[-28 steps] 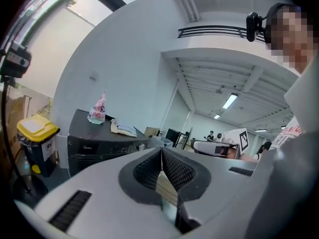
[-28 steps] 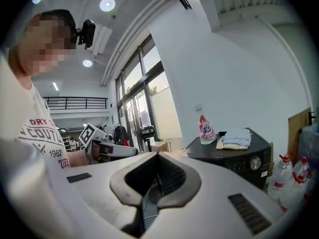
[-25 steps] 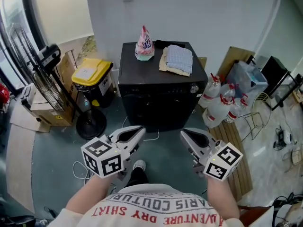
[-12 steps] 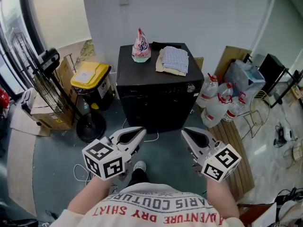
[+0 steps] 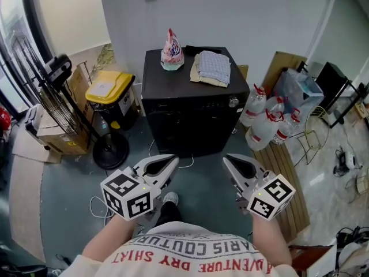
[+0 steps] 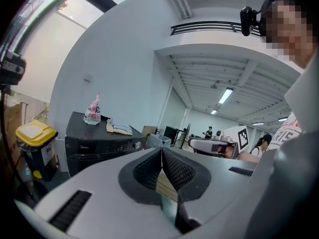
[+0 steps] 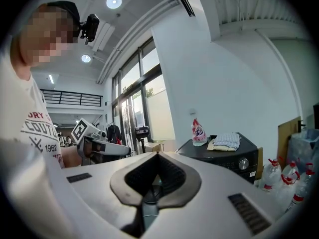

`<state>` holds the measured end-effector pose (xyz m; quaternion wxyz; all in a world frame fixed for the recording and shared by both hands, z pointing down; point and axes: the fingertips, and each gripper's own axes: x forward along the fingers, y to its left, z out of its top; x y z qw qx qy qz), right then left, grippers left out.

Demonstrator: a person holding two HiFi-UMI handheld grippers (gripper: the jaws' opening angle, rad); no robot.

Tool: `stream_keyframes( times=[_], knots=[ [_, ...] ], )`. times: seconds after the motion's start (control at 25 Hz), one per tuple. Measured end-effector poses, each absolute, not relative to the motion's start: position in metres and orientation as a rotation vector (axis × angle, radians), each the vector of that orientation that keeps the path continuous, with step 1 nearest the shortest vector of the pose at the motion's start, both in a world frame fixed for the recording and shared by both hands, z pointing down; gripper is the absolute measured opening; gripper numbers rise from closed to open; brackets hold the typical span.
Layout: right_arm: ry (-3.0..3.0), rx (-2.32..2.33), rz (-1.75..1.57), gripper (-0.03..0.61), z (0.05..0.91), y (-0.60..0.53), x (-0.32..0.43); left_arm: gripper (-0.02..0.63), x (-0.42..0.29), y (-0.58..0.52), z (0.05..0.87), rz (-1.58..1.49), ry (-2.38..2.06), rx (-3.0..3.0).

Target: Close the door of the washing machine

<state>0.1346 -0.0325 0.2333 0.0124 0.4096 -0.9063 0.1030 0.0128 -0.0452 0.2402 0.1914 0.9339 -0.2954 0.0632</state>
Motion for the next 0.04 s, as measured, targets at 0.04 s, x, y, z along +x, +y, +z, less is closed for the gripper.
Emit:
stream_keyframes(
  times=[0.04],
  knots=[
    [-2.823,1.275,0.325,0.02,0.2348,-0.0331,0.1341,0.029,0.0129,-0.0457,0.242,0.18,-0.828,2.619]
  ],
)
